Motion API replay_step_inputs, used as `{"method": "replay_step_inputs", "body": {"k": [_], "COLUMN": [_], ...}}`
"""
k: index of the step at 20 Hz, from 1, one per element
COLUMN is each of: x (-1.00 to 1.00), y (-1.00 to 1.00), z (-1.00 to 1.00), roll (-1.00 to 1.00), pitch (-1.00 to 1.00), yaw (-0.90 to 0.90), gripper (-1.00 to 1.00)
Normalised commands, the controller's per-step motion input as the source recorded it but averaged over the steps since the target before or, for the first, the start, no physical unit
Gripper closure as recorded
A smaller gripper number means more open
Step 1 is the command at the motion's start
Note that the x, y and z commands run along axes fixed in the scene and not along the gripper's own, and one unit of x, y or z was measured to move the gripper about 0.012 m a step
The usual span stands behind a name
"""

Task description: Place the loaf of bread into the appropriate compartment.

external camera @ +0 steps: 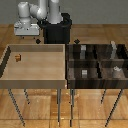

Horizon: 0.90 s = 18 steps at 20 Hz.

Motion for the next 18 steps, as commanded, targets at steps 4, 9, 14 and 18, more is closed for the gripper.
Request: {"method": "replay_step_inputs", "body": {"k": [4, 9, 14, 18], "x": [0.0, 0.4, 0.8, 0.0], "y": [-1.0, -0.4, 0.0, 0.0], "z": [0.0, 0.0, 0.0, 0.0], "roll": [0.0, 0.0, 0.0, 0.0], "pitch": [0.0, 0.0, 0.0, 0.0], "yaw": [0.0, 0.0, 0.0, 0.0], "gripper": [-1.0, -1.0, -1.0, -1.0]}}
